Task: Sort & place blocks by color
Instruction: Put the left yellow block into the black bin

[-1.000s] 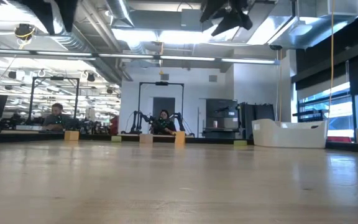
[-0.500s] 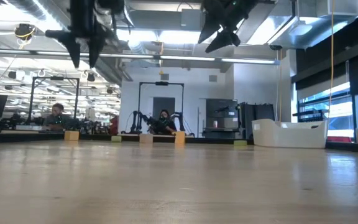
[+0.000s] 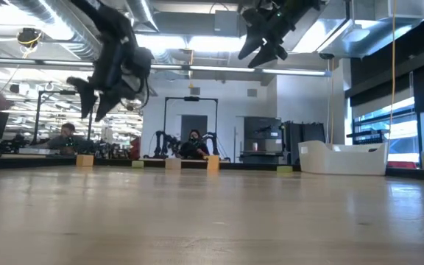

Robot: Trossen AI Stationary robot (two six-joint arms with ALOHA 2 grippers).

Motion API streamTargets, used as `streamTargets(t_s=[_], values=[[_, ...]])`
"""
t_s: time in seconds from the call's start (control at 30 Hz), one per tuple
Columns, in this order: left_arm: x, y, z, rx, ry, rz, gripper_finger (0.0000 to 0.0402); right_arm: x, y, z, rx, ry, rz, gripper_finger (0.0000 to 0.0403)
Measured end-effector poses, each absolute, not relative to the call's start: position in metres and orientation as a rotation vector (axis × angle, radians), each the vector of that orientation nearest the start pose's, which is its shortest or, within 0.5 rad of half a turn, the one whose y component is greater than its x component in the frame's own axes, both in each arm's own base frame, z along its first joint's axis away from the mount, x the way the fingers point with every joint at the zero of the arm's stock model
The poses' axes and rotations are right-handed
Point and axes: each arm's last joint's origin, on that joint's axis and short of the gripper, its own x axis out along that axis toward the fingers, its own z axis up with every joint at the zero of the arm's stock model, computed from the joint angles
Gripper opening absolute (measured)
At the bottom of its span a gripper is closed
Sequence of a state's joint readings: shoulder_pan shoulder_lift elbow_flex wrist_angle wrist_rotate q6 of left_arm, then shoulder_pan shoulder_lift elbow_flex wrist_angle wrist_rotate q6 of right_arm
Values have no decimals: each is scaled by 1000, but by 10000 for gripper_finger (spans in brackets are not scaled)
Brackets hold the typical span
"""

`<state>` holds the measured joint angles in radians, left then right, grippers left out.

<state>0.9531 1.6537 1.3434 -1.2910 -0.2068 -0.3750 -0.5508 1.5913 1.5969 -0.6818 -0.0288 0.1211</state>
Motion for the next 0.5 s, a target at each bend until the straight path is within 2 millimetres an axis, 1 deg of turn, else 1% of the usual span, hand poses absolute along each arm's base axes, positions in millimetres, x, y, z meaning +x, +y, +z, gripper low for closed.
streamTargets(t_s=[0.17,0.27,0.4,0.5], values=[[157,264,226,-912,1470,1127,195,293,-186,370,310,604,-559,262],[154,272,214,-965,1489,1111,195,292,-188,371,307,588,-565,262],[150,279,205,-1009,1500,1116,195,292,-189,371,309,585,-569,262],[148,284,201,-993,1492,1133,195,292,-190,371,308,585,-570,262]])
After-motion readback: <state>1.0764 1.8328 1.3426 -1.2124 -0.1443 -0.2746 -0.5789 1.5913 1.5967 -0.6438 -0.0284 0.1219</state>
